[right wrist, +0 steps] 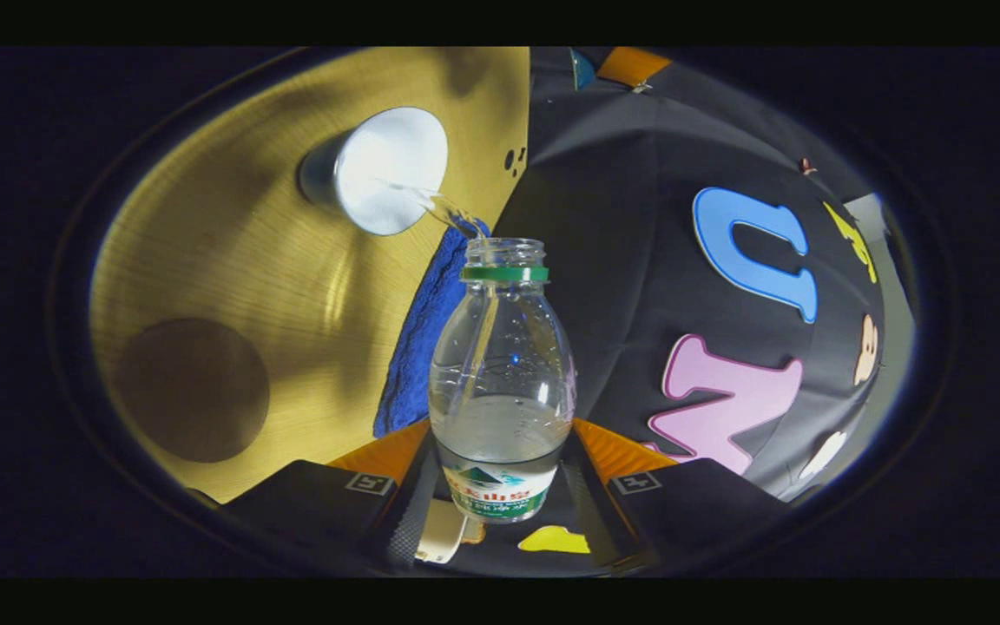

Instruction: Open the teacup lid with one hand, grasp the water bottle and pour water into the teacup with the other hand; after pouring, place the water bottle on the coaster and then close the teacup lid.

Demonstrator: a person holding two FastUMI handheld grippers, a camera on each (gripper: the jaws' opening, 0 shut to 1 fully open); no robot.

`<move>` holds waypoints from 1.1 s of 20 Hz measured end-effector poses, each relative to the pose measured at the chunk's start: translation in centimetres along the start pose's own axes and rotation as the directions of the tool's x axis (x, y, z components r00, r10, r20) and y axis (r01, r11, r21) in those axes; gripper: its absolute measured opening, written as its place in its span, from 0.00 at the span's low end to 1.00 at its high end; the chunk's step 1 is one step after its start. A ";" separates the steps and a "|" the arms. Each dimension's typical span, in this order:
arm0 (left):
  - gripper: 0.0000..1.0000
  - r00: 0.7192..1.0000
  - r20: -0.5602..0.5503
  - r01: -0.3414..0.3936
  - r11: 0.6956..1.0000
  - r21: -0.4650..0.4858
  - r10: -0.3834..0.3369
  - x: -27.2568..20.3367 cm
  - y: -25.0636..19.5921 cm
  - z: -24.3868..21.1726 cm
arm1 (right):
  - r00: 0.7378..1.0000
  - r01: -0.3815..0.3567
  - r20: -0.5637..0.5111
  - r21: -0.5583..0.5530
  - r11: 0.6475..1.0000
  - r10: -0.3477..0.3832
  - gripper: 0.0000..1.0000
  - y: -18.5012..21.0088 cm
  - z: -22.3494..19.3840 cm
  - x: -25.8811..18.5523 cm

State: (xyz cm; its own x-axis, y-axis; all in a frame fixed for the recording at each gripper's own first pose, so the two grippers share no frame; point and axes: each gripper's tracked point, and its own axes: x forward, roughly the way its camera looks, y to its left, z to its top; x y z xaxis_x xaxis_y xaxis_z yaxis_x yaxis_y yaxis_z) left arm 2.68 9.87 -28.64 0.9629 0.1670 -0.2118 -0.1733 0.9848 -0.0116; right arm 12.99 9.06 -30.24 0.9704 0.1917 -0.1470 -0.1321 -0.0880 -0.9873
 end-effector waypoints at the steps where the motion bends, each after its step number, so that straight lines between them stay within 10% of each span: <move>1: 0.31 1.000 0.003 0.001 1.000 -0.001 -0.001 0.0 0.1 0.1 | 1.000 0.001 0.008 -0.002 1.000 -0.001 0.75 0.0 0.0 0.0; 22: 0.31 1.000 0.016 -0.018 0.999 -0.035 0.018 -1.8 0.9 0.0 | 0.981 0.165 0.134 -0.207 0.964 -0.139 0.75 -1.4 1.0 -0.2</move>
State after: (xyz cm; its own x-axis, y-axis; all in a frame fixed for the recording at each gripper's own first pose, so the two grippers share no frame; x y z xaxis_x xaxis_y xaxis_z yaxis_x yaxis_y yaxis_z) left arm 0.84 10.43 -28.27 0.9627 0.1858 -0.1968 -0.1975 0.9794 -0.0417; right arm 12.82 10.13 -28.90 0.9433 0.3316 -0.0145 0.0749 -0.2552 -0.9640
